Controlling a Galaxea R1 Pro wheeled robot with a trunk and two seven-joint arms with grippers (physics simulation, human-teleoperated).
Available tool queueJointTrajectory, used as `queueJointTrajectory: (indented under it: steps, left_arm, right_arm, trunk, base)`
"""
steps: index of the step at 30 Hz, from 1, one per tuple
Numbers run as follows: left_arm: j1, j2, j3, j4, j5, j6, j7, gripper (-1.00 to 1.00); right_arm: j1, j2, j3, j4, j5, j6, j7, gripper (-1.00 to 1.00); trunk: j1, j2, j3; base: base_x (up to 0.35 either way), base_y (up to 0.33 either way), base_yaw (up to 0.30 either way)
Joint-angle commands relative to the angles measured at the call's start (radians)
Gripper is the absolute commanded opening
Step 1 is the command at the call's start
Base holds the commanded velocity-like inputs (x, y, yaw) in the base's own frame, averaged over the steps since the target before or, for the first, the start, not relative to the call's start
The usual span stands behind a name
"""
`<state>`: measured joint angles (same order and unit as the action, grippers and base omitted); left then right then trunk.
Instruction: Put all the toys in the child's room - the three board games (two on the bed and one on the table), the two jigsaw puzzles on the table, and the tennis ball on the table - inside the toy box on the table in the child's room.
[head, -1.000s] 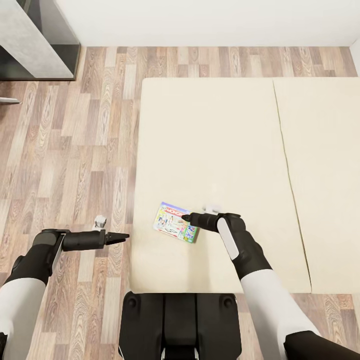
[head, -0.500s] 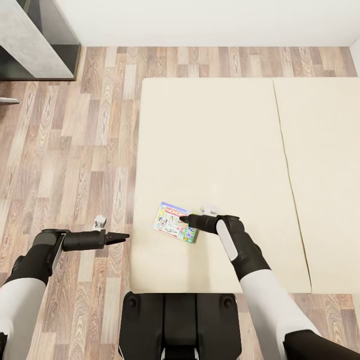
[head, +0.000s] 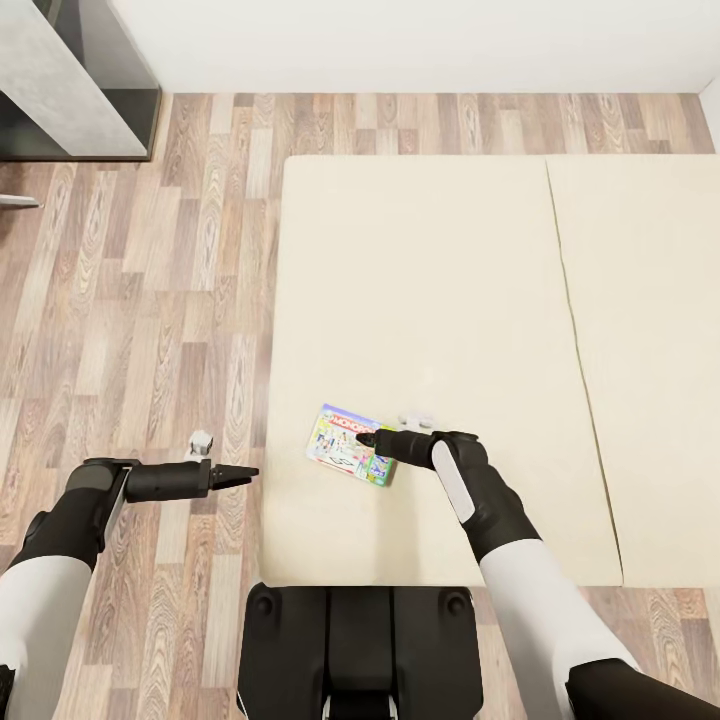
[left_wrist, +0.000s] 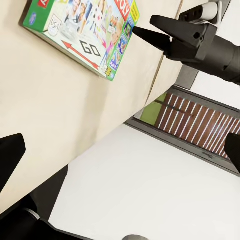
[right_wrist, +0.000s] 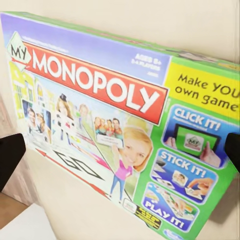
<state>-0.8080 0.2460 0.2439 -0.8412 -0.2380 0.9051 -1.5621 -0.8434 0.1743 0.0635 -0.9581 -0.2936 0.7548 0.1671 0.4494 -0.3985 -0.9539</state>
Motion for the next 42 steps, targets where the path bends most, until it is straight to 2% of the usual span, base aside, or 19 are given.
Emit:
queueJointTrajectory:
  steps: [1,6,12,27,34,42]
  left_arm:
    - [0.000,-0.001,0.002,-0.001,-0.011,0.011,-0.009,1.00]
    - [0.000,-0.001,0.002,-0.001,-0.011,0.011,-0.009,1.00]
    - [0.000,-0.001,0.002,-0.001,-0.011,0.011,-0.009,1.00]
    - [0.000,0.001,0.003,-0.001,-0.011,0.010,-0.009,1.00]
    - [0.000,0.005,0.003,-0.001,-0.011,0.009,-0.009,1.00]
    - [0.000,0.010,0.003,-0.001,-0.011,0.010,-0.009,1.00]
  right_arm:
    - [0.000,0.000,-0.001,-0.001,0.007,0.004,0.002,1.00]
    - [0.000,0.000,-0.001,-0.001,0.011,0.011,-0.036,1.00]
    - [0.000,0.000,-0.001,-0.002,0.006,0.018,-0.141,1.00]
    - [0.000,0.000,0.000,-0.010,0.009,0.026,-0.158,1.00]
    - [0.002,0.000,0.002,-0.069,0.010,0.088,-0.167,1.00]
    - [0.001,0.000,0.000,-0.068,0.003,0.097,-0.173,1.00]
  trunk:
    - [0.001,-0.002,-0.001]
    - [0.001,-0.002,-0.001]
    - [0.001,-0.002,-0.001]
    - [0.001,-0.002,-0.001]
    - [0.001,-0.002,-0.001]
    - [0.001,-0.002,-0.001]
  base:
    - [0.000,0.000,0.000]
    - [0.000,0.000,0.000]
    - [0.000,0.000,0.000]
    - [0.000,0.000,0.000]
    - [0.000,0.000,0.000]
    - [0.000,0.000,0.000]
